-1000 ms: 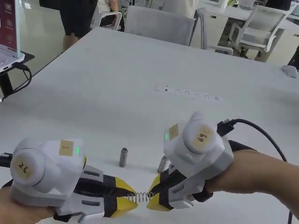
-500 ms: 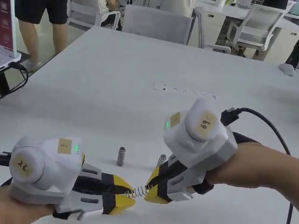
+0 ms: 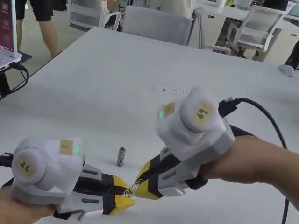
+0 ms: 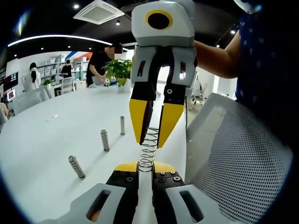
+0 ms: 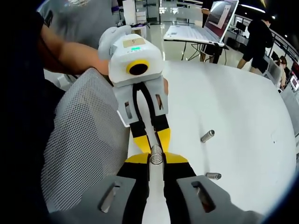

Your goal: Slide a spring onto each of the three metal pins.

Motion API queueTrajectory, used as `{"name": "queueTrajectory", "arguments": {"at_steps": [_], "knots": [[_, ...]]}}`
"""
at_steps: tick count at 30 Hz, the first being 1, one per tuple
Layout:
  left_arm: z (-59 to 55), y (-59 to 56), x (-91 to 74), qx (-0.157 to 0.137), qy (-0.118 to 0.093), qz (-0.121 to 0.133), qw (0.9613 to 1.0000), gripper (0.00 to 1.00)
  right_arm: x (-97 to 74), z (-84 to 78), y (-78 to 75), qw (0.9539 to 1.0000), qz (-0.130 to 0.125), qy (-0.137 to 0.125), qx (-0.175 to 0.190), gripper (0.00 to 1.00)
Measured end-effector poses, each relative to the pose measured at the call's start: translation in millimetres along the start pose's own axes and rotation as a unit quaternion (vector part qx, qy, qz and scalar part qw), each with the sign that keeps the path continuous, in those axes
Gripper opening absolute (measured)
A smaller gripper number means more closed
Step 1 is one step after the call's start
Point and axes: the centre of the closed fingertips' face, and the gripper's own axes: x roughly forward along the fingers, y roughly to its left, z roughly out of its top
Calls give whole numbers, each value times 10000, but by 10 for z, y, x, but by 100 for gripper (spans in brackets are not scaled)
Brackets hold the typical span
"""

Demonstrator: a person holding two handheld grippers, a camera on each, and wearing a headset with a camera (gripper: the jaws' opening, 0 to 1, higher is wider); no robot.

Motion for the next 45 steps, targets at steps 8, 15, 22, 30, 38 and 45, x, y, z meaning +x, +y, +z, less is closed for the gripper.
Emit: {"name": "queueTrajectory", "arguments": {"at_steps": [8, 15, 22, 30, 38, 45], "knots": [[-3, -17, 24, 29, 11, -41, 10000, 2, 12, -1, 3, 10000, 6, 47, -8, 8], [-18, -7, 34, 68, 69, -51, 9999, 2, 36, 2, -1, 9998, 37, 178, -60, 8], [-17, -9, 33, 50, 56, -57, 10000, 2, 65, 15, -1, 9997, 68, 213, -94, 8], [19, -12, 23, 41, -21, -49, 10000, 1, 108, -13, 0, 9996, 122, 263, -31, 9], [58, -21, 23, 64, -42, -53, 10000, 1, 93, -1, -10, 9997, 116, 198, 56, 8], [65, -15, 17, 29, -32, -77, 10000, 1, 82, 4, -14, 9997, 127, 121, 172, 8]]}}
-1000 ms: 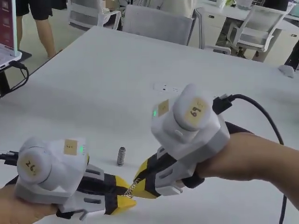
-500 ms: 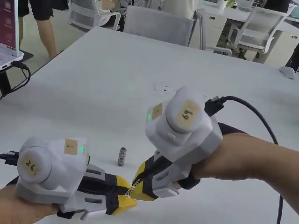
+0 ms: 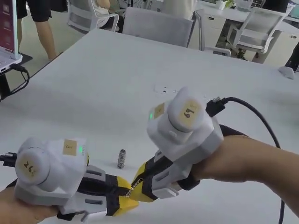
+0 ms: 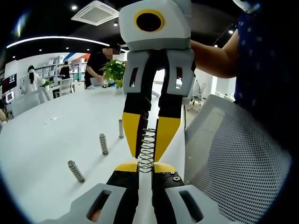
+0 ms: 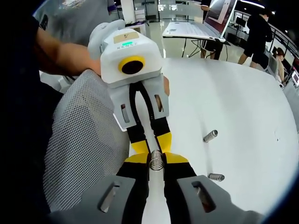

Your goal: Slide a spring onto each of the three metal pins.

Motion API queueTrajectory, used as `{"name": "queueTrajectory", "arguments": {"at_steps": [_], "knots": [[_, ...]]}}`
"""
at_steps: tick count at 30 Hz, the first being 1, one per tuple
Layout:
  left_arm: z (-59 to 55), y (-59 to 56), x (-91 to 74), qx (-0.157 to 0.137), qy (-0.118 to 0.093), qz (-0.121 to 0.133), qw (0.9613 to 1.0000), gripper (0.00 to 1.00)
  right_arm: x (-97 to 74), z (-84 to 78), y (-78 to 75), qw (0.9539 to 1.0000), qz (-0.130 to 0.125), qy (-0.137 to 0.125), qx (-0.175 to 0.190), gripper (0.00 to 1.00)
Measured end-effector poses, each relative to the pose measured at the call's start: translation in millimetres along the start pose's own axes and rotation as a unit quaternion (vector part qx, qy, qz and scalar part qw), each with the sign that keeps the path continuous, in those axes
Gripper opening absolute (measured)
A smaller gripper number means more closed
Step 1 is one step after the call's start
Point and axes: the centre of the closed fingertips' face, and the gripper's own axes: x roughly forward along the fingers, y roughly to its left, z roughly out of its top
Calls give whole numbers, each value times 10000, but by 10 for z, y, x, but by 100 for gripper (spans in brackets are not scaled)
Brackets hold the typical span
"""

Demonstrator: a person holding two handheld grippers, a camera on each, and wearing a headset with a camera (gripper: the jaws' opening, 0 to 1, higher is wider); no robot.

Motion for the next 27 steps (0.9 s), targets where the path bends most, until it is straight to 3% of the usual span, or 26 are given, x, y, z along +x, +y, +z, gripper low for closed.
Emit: {"name": "queueTrajectory", "arguments": {"at_steps": [5, 14, 27], "knots": [[-11, -5, 17, 49, 61, -25, 10000, 1, 12, -10, 9, 10000, -16, 31, -45, 8], [45, 45, 16, 38, -100, 67, 9999, 2, -51, 4, -41, 9997, -185, -105, -112, 8], [45, 32, 22, 46, -97, 72, 9999, 3, -72, -12, -24, 9992, -239, -236, -239, 8]]}}
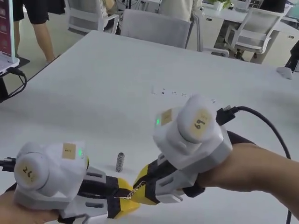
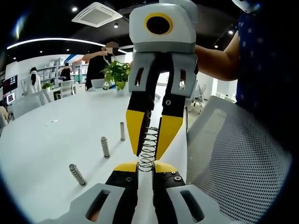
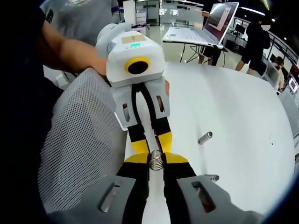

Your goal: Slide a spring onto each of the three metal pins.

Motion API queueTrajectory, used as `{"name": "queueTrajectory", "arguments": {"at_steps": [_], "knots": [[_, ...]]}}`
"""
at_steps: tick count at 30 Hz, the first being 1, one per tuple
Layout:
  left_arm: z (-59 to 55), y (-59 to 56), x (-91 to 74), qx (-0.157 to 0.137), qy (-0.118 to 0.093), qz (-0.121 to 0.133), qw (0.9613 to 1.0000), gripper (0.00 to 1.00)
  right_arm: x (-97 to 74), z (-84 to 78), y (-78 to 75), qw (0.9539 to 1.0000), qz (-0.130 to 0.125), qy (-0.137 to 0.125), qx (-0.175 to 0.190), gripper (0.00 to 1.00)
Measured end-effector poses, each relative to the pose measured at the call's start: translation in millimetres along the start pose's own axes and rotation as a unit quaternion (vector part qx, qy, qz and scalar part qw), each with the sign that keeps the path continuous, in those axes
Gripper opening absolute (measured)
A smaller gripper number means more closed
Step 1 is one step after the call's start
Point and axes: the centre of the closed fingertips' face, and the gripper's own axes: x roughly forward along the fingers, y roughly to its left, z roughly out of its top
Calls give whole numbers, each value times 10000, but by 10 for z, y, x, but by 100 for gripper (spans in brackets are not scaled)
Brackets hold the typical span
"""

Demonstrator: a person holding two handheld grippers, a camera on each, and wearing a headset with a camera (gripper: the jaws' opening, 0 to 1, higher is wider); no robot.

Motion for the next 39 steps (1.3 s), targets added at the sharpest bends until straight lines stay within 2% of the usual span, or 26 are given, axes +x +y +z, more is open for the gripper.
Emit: {"name": "queueTrajectory", "arguments": {"at_steps": [2, 19, 31, 39], "knots": [[14, 0, -5, -2, -18, 9, 10000, 3, -16, 8, 9, 9999, -21, -81, -129, 8], [25, 16, -29, -73, -25, 67, 9999, 6, -165, -129, -8, 9986, -181, -488, -94, 8], [26, 56, -97, -127, -81, 216, 9997, 5, -526, -420, -157, 9967, -594, -508, 222, 8], [35, 69, -162, -193, -138, 352, 9991, 5, -716, -641, -277, 9943, -857, -425, 462, 8]]}}
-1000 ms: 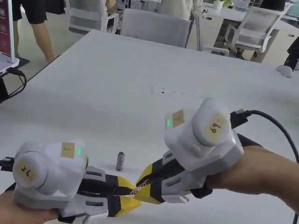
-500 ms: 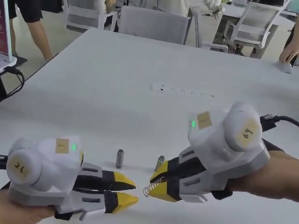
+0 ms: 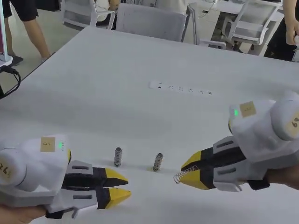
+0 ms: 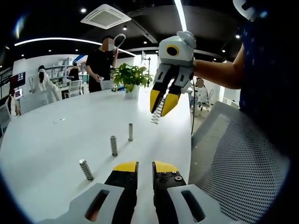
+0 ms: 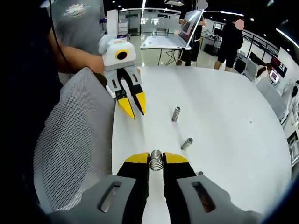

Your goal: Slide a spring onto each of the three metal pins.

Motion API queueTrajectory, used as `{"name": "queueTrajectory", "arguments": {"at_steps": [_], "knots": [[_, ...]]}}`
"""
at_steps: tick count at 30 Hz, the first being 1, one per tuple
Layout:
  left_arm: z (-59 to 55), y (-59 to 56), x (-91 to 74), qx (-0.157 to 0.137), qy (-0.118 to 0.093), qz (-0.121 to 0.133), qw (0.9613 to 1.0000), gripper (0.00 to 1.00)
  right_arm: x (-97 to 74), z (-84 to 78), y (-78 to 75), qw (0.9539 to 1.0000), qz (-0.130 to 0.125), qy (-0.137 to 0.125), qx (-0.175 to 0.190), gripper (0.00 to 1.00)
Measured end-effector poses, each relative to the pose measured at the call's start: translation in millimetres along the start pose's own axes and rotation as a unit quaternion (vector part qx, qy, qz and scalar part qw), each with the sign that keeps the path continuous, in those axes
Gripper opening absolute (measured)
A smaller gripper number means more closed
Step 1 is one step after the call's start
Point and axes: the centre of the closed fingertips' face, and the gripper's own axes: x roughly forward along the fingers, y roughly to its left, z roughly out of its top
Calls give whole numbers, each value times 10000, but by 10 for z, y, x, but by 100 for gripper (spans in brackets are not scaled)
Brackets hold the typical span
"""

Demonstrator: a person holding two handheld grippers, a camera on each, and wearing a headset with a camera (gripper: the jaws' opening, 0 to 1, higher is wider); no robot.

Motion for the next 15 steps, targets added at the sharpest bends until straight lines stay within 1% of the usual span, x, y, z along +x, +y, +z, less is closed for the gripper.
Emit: {"name": "queueTrajectory", "arguments": {"at_steps": [3, 7, 10, 12, 15], "knots": [[-1, 8, -29, -27, -19, 50, 10000, 4, -59, -83, -79, 9999, -92, 68, 99, 8], [-23, 22, -62, -55, 1, 95, 9999, 4, -146, -208, -273, 9988, -289, 232, 314, 8], [-30, 33, -83, -80, -2, 134, 9999, 4, -178, -291, -408, 9976, -395, 442, 365, 8], [-35, 34, -88, -78, 3, 146, 9999, 4, -179, -294, -466, 9974, -429, 469, 347, 8], [-38, 31, -95, -75, 11, 151, 9999, 3, -150, -316, -564, 9966, -451, 586, 364, 8]]}}
